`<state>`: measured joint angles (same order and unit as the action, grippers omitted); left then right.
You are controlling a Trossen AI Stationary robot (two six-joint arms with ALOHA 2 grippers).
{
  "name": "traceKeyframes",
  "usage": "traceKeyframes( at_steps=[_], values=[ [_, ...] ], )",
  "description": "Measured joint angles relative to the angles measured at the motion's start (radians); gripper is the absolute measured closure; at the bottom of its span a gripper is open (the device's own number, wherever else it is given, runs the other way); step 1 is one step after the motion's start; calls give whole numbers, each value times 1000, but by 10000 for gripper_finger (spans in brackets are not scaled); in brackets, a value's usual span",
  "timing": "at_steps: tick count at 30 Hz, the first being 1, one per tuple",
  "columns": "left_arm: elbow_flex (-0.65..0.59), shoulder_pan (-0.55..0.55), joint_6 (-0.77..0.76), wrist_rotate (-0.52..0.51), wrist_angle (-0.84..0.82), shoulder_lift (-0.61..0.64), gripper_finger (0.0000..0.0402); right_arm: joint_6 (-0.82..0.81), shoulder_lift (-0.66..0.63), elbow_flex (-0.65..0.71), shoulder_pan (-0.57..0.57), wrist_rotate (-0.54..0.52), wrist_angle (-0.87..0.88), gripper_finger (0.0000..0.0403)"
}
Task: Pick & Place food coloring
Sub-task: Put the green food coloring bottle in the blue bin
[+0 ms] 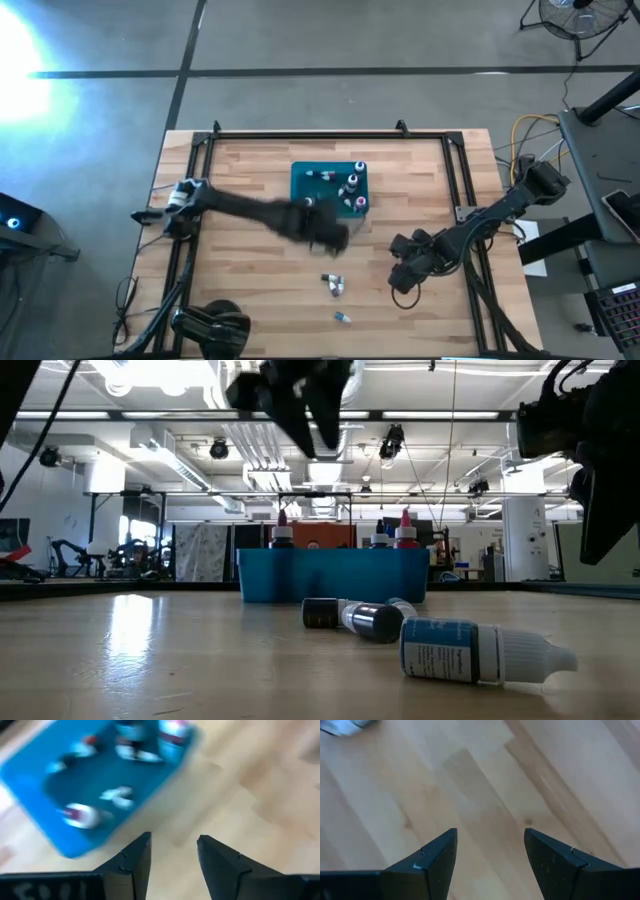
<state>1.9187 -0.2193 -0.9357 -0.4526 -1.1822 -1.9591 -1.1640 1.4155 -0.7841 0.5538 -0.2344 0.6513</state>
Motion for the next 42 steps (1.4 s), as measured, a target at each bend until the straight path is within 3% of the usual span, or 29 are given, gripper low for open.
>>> traceKeyframes(
  at_steps=[7,15,23,28,32,36,42],
  values=[
    [-51,-217,-51,2,153,-6,265,96,0,1,-19,1,-151,179],
    [-307,-341,45,-2,536,-10,265,403,46,-13,-31,79,-344,179],
    [-485,-405,-402,-14,622,-9,265,718,185,-111,-31,82,-376,179],
    [-538,-426,-637,-13,681,-9,265,1161,302,-208,-27,232,-355,179],
    [-538,-444,-806,-32,688,-8,265,1415,377,-311,-29,220,-281,179],
    [-538,-467,-879,-100,690,-6,265,1527,446,-429,-41,158,-222,179],
    [-552,-471,-932,-131,682,-5,265,1574,559,-585,-83,157,-120,179]
  ],
)
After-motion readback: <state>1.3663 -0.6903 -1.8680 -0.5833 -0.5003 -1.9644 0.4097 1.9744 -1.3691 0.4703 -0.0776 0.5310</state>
